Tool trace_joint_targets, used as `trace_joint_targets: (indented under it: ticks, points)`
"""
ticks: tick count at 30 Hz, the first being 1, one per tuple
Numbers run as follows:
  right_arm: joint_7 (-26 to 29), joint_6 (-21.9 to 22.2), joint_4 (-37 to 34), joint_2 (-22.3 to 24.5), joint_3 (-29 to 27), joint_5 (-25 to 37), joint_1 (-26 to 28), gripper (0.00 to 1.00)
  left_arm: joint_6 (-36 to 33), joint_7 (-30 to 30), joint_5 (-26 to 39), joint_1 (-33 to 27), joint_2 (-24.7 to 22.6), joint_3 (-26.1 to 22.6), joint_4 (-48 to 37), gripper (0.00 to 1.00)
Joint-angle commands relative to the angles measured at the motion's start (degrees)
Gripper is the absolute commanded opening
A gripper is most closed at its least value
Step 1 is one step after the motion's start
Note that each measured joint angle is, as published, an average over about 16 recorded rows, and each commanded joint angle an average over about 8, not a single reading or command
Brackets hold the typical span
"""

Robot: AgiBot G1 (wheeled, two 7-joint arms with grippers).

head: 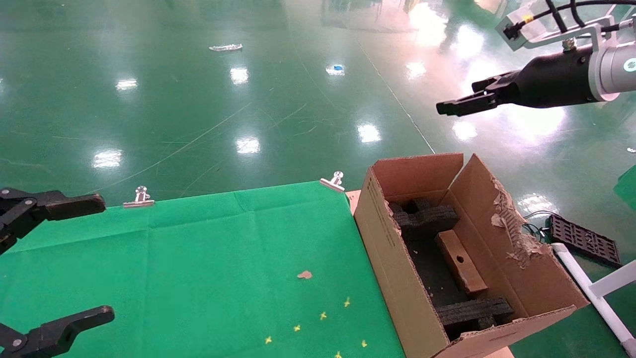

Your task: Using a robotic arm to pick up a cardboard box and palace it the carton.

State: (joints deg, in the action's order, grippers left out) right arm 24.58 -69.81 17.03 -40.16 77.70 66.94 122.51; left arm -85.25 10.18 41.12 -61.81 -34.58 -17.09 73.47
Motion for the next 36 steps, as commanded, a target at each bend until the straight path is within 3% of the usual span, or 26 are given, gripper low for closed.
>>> trace_joint_targets:
  ticks: [1, 36]
  points:
    - [-0.78, -0.14, 1.09, 0.76, -0.72, -0.92, -0.23, 1.00, 0.01, 0.00, -0.01, 0.00, 0.00, 0.00, -0.01, 1.00]
    - [-8.51, -9.47, 33.97, 3.36, -36.86, -15.24, -36.23, 1.00, 0.02, -0.06, -0.07, -0.04, 0.03, -0.11, -0.05, 1.00]
